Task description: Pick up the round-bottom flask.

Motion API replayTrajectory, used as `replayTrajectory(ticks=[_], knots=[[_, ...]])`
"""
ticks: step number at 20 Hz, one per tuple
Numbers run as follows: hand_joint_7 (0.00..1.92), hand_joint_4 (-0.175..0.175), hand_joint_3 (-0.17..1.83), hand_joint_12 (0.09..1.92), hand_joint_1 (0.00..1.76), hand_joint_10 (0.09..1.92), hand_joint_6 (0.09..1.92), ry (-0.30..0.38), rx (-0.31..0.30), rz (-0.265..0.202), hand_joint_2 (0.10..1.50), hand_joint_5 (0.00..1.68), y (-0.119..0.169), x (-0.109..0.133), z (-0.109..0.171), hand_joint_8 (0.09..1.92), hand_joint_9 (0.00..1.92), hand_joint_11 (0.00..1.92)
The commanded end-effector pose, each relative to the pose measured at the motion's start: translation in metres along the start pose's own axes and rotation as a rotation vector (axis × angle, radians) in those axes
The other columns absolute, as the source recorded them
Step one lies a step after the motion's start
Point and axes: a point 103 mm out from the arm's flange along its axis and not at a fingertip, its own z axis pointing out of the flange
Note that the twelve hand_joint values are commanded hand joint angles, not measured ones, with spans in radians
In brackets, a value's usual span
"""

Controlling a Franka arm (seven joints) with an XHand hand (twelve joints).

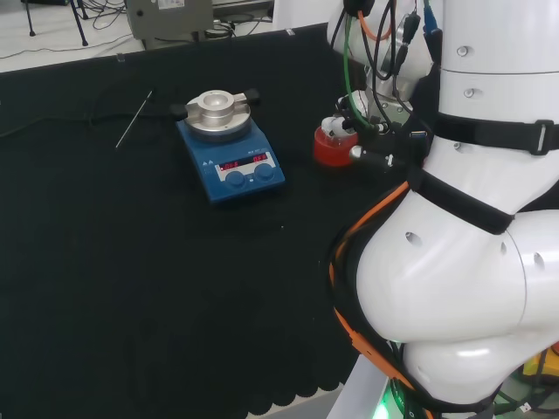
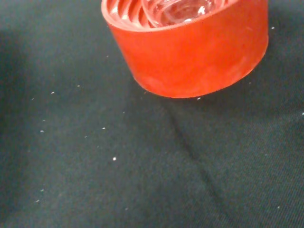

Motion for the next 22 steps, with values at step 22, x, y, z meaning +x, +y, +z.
replayTrajectory(ticks=[22], knots=[[0.30,-0.061,-0.17,1.34,0.78,0.67,0.31,0.015,-0.066,0.007,1.12,0.63,0.0068,-0.0078,0.0084,0.64,0.42,0.06]])
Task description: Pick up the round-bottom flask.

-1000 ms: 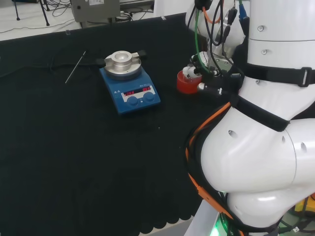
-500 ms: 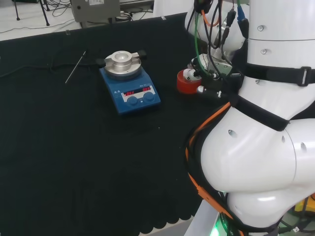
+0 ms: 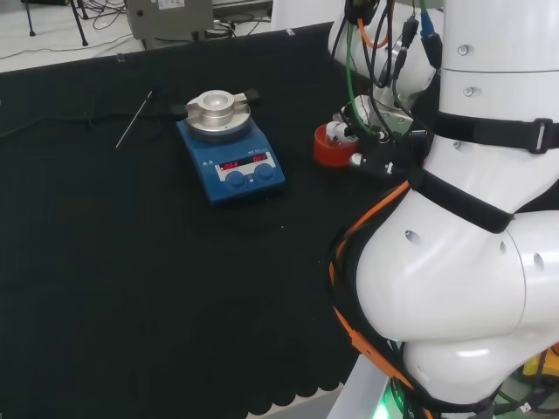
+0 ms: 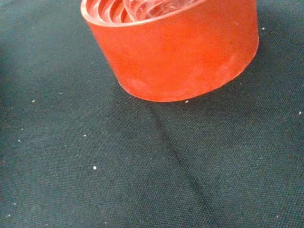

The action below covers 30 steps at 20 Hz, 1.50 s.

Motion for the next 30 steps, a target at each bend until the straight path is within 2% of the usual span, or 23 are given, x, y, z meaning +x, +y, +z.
replayTrajectory(ticks=[1,3,8,30], knots=[[0.30,-0.062,-0.17,1.34,0.78,0.67,0.37,0.010,0.002,-0.002,1.12,0.61,0.004,-0.002,-0.003,0.64,0.42,0.06],[0.30,-0.062,-0.17,1.35,0.78,0.67,0.45,0.011,0.001,-0.001,1.12,0.58,0.005,-0.003,-0.003,0.64,0.42,0.06],[0.30,-0.062,-0.17,1.34,0.78,0.67,0.51,0.006,-0.003,-0.007,1.13,0.57,0.005,0.003,0.000,0.64,0.42,0.06],[0.31,-0.057,-0.17,1.34,0.81,0.67,0.63,-0.035,-0.019,0.004,1.17,0.62,0.014,0.000,-0.006,0.64,0.45,0.08]])
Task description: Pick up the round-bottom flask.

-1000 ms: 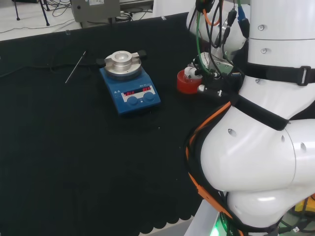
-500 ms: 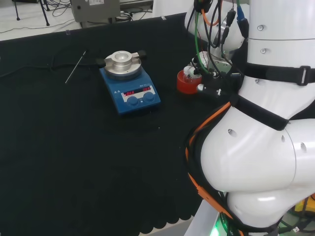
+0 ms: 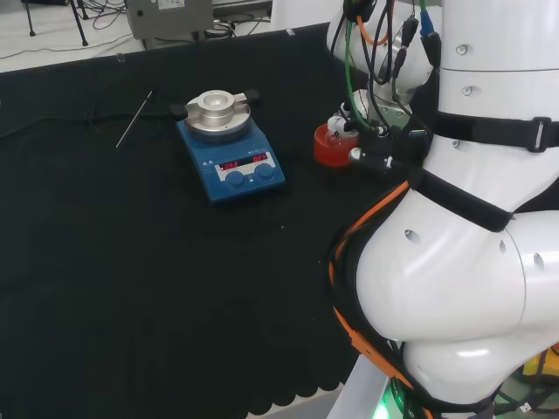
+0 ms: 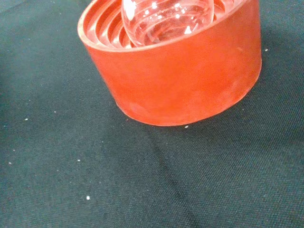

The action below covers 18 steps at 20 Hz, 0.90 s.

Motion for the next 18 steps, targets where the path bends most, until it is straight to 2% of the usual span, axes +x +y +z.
replayTrajectory(ticks=[1,7,14,16,18], knots=[[0.32,-0.054,-0.17,1.34,0.81,0.67,0.64,-0.021,-0.012,0.003,1.17,0.63,0.0017,-0.0008,-0.0001,0.64,0.45,0.08],[0.35,-0.039,-0.17,1.34,0.83,0.68,0.72,-0.025,-0.029,0.000,1.19,0.79,0.0033,-0.0003,0.0001,0.65,0.48,0.11],[0.37,-0.042,-0.17,1.34,0.85,0.67,0.75,-0.021,-0.031,-0.006,1.20,0.84,0.0051,0.0022,-0.0007,0.65,0.50,0.14],[0.37,-0.050,-0.17,1.33,0.85,0.66,0.76,-0.012,-0.022,-0.009,1.17,0.80,0.0053,0.0031,0.0000,0.64,0.50,0.14],[0.36,-0.059,-0.17,1.33,0.85,0.65,0.80,-0.013,-0.015,-0.016,1.13,0.68,0.0055,0.0042,0.0009,0.63,0.49,0.13]])
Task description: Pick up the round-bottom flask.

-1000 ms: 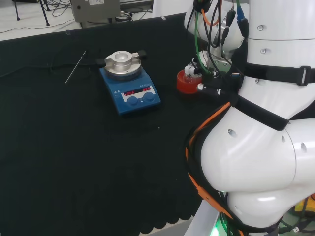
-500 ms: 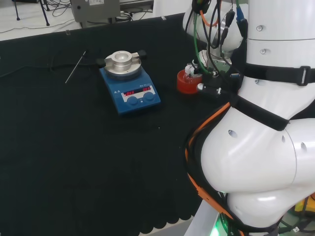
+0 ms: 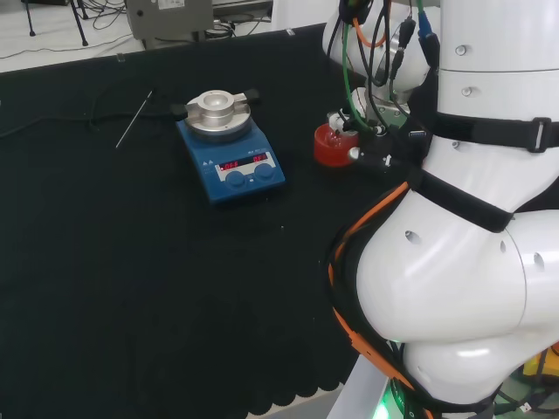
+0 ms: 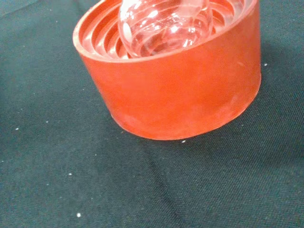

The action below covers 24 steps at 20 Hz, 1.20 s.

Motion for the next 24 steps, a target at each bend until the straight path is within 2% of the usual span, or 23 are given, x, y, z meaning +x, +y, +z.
replayTrajectory(ticks=[1,5,11,15,24], knots=[[0.35,-0.061,-0.17,1.33,0.84,0.65,0.79,0.010,0.022,-0.014,1.11,0.62,0.0002,0.0030,0.0022,0.63,0.49,0.12],[0.33,-0.059,-0.17,1.33,0.83,0.65,0.75,0.005,0.031,-0.020,1.04,0.48,0.0008,0.0047,0.0049,0.63,0.47,0.10],[0.32,-0.057,-0.17,1.34,0.83,0.66,0.70,0.004,0.026,-0.019,1.01,0.46,0.0030,0.0077,0.0088,0.64,0.46,0.08],[0.32,-0.055,-0.17,1.34,0.84,0.66,0.72,0.010,0.010,-0.020,1.02,0.51,0.0046,0.0096,0.0107,0.64,0.46,0.08],[0.35,-0.048,-0.17,1.34,0.86,0.67,0.78,0.004,-0.019,-0.021,1.08,0.76,0.0051,0.0104,0.0102,0.65,0.49,0.11]])
